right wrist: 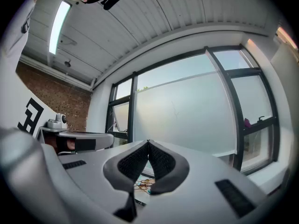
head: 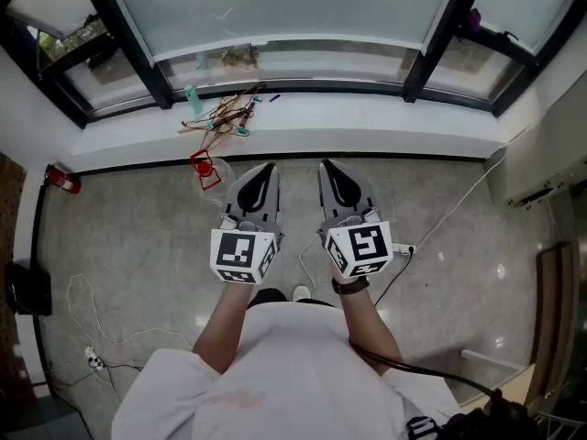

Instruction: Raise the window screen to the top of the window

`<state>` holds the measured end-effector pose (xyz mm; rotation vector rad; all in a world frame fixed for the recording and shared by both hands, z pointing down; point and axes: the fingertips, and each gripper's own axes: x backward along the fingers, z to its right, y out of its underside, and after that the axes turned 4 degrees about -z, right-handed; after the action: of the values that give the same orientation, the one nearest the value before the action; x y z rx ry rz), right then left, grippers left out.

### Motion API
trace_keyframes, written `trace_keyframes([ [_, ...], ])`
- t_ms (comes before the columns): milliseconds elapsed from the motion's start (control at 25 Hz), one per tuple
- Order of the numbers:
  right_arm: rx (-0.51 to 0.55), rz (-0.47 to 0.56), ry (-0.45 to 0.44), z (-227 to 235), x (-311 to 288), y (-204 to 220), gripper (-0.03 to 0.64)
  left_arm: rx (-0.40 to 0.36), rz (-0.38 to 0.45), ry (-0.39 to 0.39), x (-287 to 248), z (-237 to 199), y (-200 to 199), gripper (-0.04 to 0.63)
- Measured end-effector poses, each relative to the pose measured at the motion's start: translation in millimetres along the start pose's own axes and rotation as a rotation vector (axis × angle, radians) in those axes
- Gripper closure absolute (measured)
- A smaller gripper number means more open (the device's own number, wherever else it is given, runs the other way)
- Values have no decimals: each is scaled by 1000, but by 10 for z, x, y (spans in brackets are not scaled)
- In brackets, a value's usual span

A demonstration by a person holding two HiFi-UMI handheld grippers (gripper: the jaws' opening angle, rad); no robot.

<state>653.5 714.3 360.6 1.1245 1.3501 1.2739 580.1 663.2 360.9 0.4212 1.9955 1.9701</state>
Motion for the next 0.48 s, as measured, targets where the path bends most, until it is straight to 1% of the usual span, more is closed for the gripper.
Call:
trace_keyframes([
  [120,-5,-9,3,13,22,52,615,2,-8,0,-8,20,39,595],
  [240,-22,-24,-18,-45,-13,144,615,8,-16,-12,42,-24,117,595],
  [360,-23,-34,-61,-236,-87,199,615,17,-14,-54,223,-168,183,595],
  [480,-23,-34,-111,-566,-276,137,615,19,-15,-100,459,-440,164,595],
])
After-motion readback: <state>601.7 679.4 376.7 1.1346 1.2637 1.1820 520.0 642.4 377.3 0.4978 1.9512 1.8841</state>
